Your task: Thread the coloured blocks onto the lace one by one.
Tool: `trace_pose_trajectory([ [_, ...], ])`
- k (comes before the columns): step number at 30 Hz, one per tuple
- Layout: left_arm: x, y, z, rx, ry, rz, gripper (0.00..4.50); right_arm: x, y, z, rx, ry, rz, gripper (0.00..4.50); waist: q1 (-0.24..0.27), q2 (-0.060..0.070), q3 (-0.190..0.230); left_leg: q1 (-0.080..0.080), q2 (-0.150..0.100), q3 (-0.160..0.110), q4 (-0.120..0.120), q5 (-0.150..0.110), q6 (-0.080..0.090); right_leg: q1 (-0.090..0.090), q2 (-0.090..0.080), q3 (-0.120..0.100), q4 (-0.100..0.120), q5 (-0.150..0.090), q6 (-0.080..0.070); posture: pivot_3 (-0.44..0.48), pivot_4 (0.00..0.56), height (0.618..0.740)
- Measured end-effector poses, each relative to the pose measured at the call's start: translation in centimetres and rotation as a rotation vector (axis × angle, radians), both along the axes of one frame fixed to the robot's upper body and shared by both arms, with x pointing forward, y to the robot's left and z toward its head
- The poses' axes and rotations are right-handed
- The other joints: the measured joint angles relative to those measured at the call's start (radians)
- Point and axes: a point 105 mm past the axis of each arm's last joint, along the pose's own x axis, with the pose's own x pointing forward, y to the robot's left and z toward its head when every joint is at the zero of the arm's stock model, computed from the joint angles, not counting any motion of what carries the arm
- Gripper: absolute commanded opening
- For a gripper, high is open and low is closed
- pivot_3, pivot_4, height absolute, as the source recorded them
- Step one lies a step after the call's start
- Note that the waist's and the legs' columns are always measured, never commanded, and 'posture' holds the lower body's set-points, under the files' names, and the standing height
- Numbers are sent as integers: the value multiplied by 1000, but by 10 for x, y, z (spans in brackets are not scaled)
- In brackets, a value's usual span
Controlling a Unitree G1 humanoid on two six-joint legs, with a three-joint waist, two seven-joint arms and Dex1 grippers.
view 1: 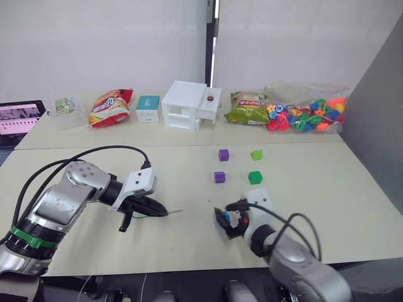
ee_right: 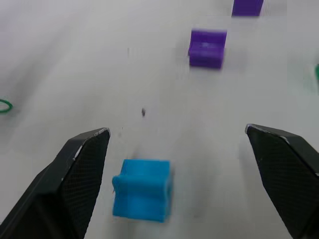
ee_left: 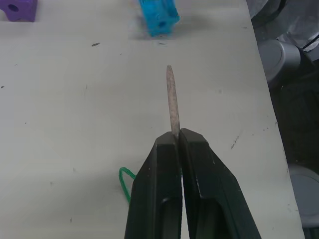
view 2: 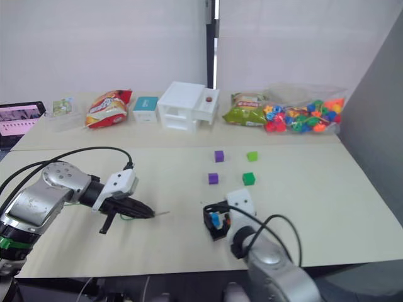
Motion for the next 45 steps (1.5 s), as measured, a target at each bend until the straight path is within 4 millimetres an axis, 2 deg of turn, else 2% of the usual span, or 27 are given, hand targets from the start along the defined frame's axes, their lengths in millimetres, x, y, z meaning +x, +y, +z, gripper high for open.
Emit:
trace_pose_trajectory([
  [3,-3,-2,-2,-8,-8,3,0,-1,-8,21,-54,-28,235,4435,1,0,0,1,0,0,0,0,0,1,0,0,0,0,0,0,150,740],
  [4,-4,-3,-3,-9,-8,1,0,-2,-10,23,-71,-21,282,4435,2,0,0,1,0,0,-1,0,0,1,0,0,0,0,0,0,150,740],
  [6,-9,-2,-8,-4,0,-2,0,-2,-14,24,-148,30,515,4435,-1,0,2,1,0,2,0,0,1,2,0,1,-2,0,0,0,150,740],
  [9,-15,-3,-11,6,9,-13,0,9,-14,36,-230,4,773,4435,-3,-1,4,2,1,3,0,0,1,2,1,0,-5,0,0,0,150,740],
  [11,-18,-5,-11,13,6,-15,0,12,-8,30,-285,-22,913,4435,-1,-1,4,2,2,2,0,0,1,2,1,0,-2,0,0,0,150,740],
  [14,-19,-7,-10,34,6,20,0,17,-4,5,-374,-20,1063,4435,4,-2,4,0,0,2,1,-1,1,1,-1,0,-1,0,0,0,150,740],
  [17,-25,-12,-8,45,40,45,0,22,-7,-10,-462,-32,1163,4435,7,-1,4,-3,-1,2,3,-1,1,-1,-2,0,-1,0,1,0,150,740],
  [20,-32,-17,-8,43,83,62,0,30,-6,-15,-501,-80,1214,4435,5,-2,4,-2,0,2,3,-1,1,-1,-2,0,-1,0,1,0,150,740],
  [30,-37,-14,-16,123,116,106,0,42,-4,-34,-496,-73,1225,4435,4,-1,4,-2,0,1,3,0,1,-1,-1,0,1,1,1,0,150,740],
  [33,-36,-13,-21,134,119,119,0,45,-3,-37,-490,-66,1209,3647,4,-1,4,-1,0,1,3,0,1,0,-1,0,1,1,0,0,150,740],
  [39,-31,-11,-30,152,118,151,0,50,-2,-40,-489,-80,1167,1573,4,-1,4,-1,0,1,3,0,1,-1,-1,0,1,1,0,0,150,740],
  [40,-30,-12,-31,149,112,151,0,51,-2,-41,-488,-83,1158,1381,5,-1,4,-1,0,1,3,0,1,0,-1,0,1,1,0,0,150,740],
  [45,-26,-16,-34,142,88,150,0,51,-5,-42,-437,-88,1084,1382,8,-1,4,-1,-1,1,3,0,1,0,-1,0,1,1,0,0,150,740],
])
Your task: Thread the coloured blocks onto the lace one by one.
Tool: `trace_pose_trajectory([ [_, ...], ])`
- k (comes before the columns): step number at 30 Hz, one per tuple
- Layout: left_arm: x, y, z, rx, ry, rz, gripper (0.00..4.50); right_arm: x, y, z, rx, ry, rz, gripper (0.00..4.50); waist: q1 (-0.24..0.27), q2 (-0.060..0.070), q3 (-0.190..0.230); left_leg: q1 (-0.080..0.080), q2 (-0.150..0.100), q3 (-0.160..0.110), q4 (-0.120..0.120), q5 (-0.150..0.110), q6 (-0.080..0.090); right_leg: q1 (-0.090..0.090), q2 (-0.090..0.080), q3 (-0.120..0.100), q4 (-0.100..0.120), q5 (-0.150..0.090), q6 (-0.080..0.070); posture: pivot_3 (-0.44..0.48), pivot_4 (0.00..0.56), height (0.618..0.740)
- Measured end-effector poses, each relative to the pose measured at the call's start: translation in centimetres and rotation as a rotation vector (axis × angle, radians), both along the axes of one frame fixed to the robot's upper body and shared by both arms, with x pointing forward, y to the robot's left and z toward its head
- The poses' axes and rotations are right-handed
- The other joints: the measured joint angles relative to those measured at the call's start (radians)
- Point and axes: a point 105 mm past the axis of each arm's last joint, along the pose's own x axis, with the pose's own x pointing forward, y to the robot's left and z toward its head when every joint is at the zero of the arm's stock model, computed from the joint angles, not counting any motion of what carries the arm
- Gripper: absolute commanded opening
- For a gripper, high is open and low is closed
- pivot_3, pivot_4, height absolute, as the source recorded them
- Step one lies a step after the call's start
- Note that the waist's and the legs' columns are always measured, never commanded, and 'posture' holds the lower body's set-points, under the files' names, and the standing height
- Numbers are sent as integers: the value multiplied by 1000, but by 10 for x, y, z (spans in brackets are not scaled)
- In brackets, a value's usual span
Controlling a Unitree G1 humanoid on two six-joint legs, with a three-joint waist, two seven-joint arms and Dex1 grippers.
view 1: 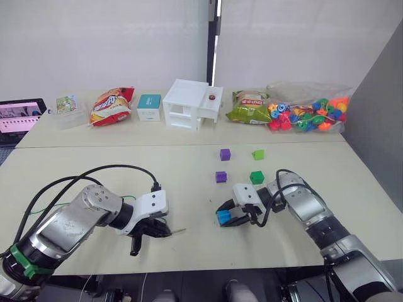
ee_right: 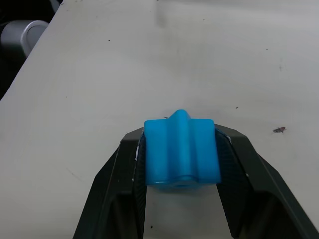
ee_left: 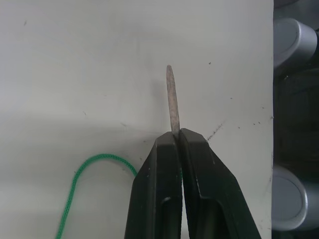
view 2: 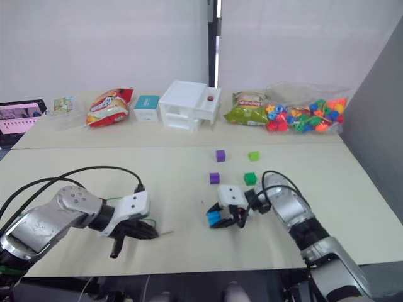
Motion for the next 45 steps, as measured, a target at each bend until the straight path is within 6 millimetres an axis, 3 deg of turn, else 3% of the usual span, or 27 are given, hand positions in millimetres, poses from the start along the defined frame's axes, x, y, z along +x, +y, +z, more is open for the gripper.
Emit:
trace_pose_trajectory([
  [3,4,-5,-3,16,7,13,0,-5,2,0,35,27,-78,1382,2,0,0,0,0,0,0,0,0,0,0,0,1,0,0,0,150,740],
  [7,16,-18,5,16,-9,20,0,-13,21,3,66,43,-143,1382,3,0,0,0,0,0,1,0,0,0,0,0,2,0,0,0,150,740],
  [15,25,-39,5,74,-49,-99,0,-21,31,-1,33,25,-225,1382,12,0,0,0,-1,0,1,0,0,0,0,0,2,0,0,0,150,740],
  [45,30,-63,3,32,-91,-185,0,-27,30,-2,23,28,-217,1382,16,0,0,0,-1,-1,1,0,0,0,0,0,1,0,0,0,150,740],
])
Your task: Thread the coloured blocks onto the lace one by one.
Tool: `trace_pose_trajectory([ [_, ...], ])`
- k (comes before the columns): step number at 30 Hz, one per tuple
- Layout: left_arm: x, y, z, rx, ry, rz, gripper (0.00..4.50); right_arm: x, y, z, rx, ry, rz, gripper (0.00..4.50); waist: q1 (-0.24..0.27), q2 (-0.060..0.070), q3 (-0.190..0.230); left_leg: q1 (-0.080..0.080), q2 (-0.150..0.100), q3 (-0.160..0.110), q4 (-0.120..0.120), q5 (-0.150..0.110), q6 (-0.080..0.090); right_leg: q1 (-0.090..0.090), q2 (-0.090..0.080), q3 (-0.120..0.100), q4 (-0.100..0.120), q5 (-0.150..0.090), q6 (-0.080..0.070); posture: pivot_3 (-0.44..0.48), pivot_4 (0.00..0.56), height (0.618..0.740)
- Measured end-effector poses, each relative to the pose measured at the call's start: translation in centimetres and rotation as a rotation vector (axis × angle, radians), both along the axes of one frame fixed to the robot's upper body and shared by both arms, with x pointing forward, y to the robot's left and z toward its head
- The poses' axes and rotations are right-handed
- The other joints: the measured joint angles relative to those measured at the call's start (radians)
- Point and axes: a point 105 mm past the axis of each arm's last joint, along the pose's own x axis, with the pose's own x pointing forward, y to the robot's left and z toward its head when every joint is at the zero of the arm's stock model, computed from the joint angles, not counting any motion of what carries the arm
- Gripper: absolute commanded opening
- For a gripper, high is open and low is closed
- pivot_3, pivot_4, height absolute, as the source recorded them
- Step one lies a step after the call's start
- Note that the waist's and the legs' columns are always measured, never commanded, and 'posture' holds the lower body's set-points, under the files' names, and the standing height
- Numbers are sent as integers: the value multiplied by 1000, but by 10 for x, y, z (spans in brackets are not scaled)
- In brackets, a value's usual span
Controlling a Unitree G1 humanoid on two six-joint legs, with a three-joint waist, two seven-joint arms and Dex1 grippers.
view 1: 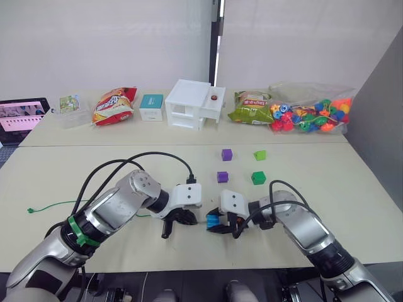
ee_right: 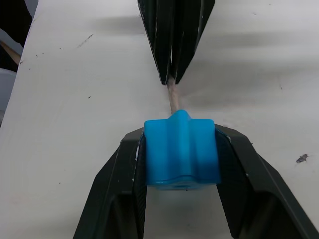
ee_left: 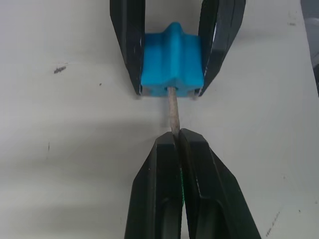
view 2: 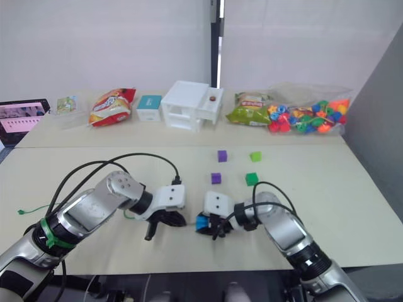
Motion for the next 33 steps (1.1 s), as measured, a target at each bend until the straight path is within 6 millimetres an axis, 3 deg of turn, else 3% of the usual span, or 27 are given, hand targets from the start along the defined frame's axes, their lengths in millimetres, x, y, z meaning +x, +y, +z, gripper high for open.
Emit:
trace_pose_trajectory([
  [10,4,-17,-7,-68,16,0,0,1,0,0,15,33,-54,1382,1,0,0,1,0,0,0,0,0,1,0,0,1,0,0,0,150,740],
  [14,8,-22,-14,-185,32,27,0,1,-5,-1,29,44,-109,1382,14,0,-2,5,-1,0,1,0,0,6,-1,0,-1,0,0,0,150,740],
  [22,18,-6,-11,-304,29,94,2586,-4,-5,-3,53,61,-152,1382,14,0,-2,6,0,0,1,0,0,7,0,0,-1,0,0,0,150,740],
  [28,8,5,4,-337,43,14,2586,-5,-3,-3,63,62,-156,1382,3,0,-2,5,0,0,0,0,0,5,0,0,0,0,0,0,150,740],
  [33,2,28,-3,-291,43,27,2586,-4,-4,-4,62,59,-166,1382,1,0,-2,5,0,0,-1,0,0,4,0,0,0,0,0,0,150,740],
])
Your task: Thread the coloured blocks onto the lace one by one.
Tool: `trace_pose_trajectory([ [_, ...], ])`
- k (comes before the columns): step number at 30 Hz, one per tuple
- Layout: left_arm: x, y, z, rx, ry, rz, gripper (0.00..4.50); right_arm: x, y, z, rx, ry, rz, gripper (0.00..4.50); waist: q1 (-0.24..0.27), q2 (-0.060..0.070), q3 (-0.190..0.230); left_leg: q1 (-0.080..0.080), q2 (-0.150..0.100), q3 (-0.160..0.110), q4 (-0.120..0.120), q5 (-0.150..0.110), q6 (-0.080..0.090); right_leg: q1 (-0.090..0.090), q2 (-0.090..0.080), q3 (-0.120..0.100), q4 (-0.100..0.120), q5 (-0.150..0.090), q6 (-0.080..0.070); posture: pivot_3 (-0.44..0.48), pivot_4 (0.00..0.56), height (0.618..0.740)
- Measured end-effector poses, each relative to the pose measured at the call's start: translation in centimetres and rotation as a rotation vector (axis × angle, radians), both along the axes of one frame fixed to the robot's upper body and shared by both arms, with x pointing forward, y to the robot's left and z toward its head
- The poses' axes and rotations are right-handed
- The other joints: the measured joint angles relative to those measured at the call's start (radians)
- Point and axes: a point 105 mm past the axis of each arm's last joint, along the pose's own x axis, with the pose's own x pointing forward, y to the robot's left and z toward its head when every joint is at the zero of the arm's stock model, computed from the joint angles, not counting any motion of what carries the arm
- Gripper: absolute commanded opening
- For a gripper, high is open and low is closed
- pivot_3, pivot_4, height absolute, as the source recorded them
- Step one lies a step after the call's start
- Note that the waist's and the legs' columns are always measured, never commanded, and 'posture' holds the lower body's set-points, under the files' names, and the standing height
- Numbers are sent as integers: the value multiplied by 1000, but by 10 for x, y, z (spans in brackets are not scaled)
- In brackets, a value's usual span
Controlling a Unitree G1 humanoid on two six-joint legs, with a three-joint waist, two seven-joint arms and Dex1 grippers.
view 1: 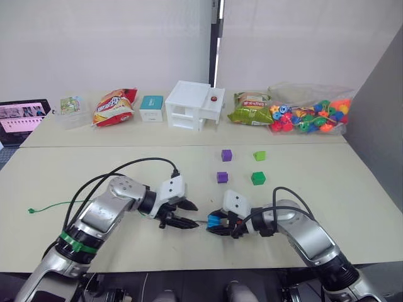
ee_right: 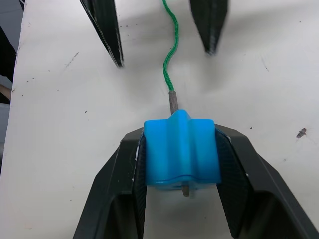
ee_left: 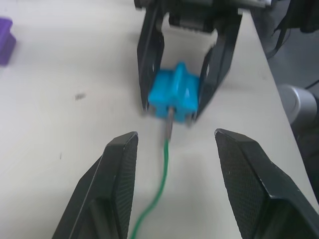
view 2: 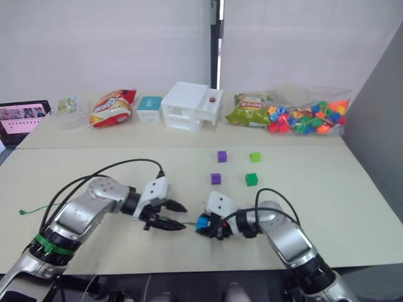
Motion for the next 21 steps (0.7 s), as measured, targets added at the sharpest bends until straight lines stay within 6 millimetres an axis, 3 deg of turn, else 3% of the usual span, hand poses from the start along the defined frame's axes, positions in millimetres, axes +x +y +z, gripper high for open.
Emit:
trace_pose_trajectory([
  [6,6,6,-23,46,-89,29,2586,1,-1,0,-3,-4,-9,1382,2,0,0,0,0,0,0,0,0,1,0,0,-1,0,0,0,150,740],
  [11,9,0,-25,45,-201,-7,2586,0,-1,0,3,6,-13,1382,2,0,0,0,0,0,0,0,0,1,0,0,-1,0,0,0,150,740],
  [19,5,-5,-29,2,-203,-20,101,1,-2,0,5,12,-22,1382,5,0,0,0,0,0,0,0,0,1,0,0,-1,0,0,0,150,740],
  [21,6,-6,-28,-7,-202,-14,10,1,-3,0,5,13,-25,1382,4,0,0,0,0,0,0,0,0,1,0,0,-1,0,0,0,150,740],
])
